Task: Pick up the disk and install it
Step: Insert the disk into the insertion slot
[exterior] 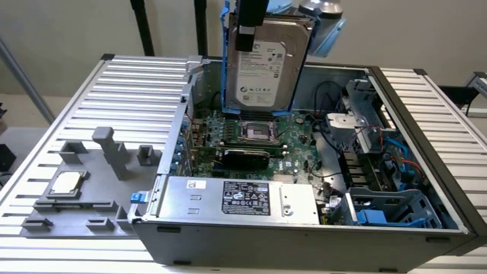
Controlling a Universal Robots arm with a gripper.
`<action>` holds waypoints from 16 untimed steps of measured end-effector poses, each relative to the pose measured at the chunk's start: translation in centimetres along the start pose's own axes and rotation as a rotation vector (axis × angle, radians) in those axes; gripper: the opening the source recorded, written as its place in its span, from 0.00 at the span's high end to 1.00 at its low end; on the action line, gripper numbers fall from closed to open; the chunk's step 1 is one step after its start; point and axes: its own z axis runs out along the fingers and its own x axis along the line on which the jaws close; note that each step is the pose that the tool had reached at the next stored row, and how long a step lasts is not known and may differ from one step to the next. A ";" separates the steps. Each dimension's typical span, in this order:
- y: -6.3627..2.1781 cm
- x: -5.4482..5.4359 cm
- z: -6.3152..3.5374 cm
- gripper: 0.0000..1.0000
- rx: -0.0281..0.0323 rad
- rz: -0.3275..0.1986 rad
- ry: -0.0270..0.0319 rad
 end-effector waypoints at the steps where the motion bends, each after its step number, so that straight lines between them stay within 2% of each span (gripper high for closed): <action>1: -0.42 0.2 -0.03 0.68 0.0000 0.000 0.0001; 4: -1.75 0.9 -0.12 0.68 0.0000 0.000 0.0000; 5: -2.55 1.4 -0.18 0.68 0.0000 0.000 0.0000; 6: -2.93 1.6 -0.21 0.68 0.0000 0.000 0.0000; 16: -5.98 4.2 -0.46 0.68 0.0000 0.000 -0.0001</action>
